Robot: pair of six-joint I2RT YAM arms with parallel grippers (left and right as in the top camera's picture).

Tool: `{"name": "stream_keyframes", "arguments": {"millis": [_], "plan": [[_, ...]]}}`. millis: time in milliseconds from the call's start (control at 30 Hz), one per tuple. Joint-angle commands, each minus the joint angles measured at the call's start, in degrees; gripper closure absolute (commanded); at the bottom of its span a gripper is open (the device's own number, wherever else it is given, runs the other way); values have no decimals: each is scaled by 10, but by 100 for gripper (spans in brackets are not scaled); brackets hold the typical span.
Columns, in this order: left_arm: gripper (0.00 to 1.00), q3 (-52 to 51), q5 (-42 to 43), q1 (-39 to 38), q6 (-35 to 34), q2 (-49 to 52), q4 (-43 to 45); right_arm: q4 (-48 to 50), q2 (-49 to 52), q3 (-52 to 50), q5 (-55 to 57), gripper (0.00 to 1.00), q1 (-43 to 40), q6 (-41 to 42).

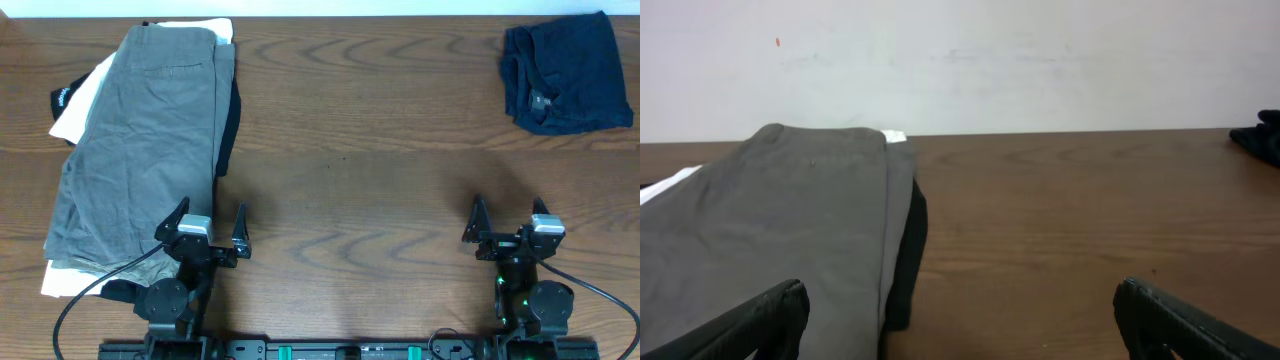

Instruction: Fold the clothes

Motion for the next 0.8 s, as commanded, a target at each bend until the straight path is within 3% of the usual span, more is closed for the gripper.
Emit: {"name": "stream_keyframes", "arguments": {"millis": [0,400,767], "plan": [[2,-7,12,-1,-2,-4,3,8,-4,-2,-34,1,8,-7],[2,40,12,-1,-2,41,2,13,4,33,-80,1,8,-45],[2,210,12,-1,-2,271,-45,13,162,149,-118,1,8,-51]]}}
